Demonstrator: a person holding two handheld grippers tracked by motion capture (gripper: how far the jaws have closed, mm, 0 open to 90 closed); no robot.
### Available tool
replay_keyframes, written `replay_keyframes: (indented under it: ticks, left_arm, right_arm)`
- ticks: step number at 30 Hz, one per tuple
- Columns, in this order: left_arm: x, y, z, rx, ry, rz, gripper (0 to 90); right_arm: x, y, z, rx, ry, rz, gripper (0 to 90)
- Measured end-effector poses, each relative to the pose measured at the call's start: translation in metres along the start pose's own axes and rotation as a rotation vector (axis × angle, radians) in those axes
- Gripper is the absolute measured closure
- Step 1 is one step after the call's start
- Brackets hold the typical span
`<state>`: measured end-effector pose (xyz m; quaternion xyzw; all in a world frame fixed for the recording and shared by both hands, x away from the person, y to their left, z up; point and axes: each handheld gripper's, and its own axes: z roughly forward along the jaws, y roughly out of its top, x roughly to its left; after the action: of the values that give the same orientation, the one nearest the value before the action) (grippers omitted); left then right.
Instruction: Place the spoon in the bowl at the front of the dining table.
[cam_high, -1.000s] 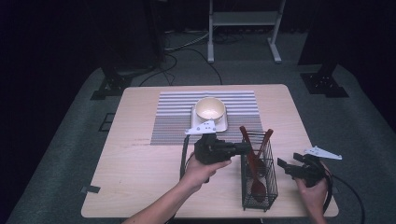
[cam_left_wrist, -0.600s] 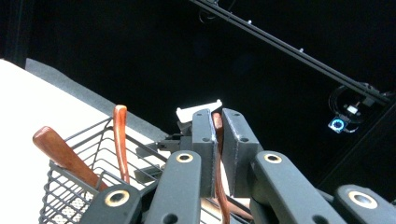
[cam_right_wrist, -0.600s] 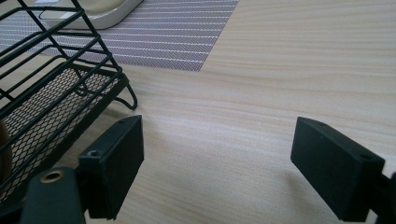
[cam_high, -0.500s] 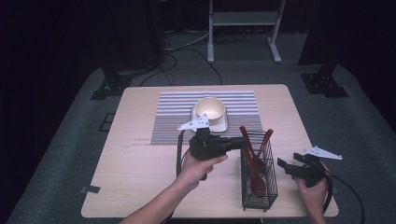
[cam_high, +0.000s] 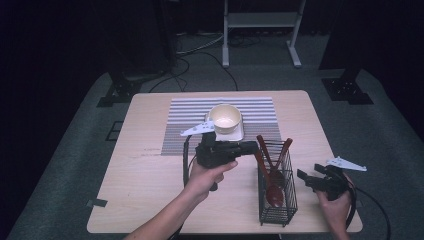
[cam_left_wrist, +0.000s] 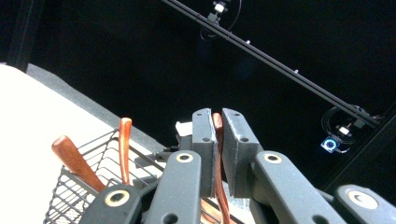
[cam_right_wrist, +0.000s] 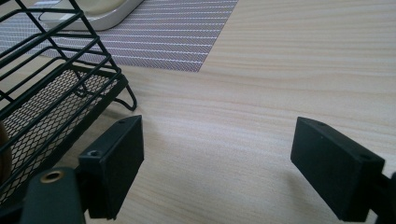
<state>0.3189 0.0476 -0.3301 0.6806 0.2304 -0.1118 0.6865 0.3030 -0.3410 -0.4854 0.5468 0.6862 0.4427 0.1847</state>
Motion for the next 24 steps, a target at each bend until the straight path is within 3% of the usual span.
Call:
replay_keyframes:
  ticks: [5, 10, 24]
  left_arm:
    - [0.002, 0.003, -0.008, -0.028, -0.001, -0.016, 84.3]
    - [0.007, 0.004, -0.016, -0.055, -0.005, -0.06, 84.3]
    - [0.013, 0.011, -0.04, -0.123, 0.014, -0.091, 84.3]
  right_arm:
    - [0.0, 0.0, 0.0, 0.0, -0.001, -0.001, 16.1]
    - [0.0, 0.0, 0.0, 0.001, -0.001, 0.0, 16.1]
    - [0.0, 0.0, 0.0, 0.001, -0.003, -0.002, 16.1]
